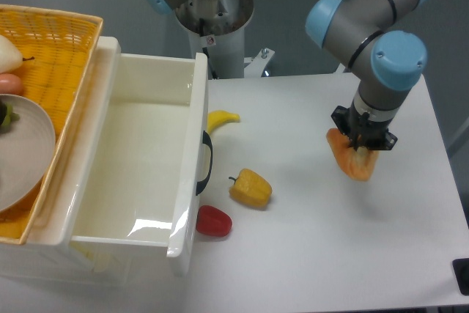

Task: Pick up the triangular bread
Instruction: 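Lift the held bread up and away from the table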

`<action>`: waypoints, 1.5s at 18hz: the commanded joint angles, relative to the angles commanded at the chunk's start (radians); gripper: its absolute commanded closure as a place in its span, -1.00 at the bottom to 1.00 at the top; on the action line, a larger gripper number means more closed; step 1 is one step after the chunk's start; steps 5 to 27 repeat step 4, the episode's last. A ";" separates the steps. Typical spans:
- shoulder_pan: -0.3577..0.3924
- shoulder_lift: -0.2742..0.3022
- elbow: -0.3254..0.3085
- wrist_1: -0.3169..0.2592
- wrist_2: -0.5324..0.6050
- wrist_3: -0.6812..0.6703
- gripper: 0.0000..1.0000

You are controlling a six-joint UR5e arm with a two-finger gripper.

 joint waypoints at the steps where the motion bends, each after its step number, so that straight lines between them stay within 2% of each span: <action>1: 0.003 0.000 0.011 -0.002 -0.003 0.000 1.00; 4: 0.006 -0.002 0.014 -0.002 -0.003 0.037 1.00; 27: 0.006 -0.002 0.014 -0.002 -0.003 0.037 1.00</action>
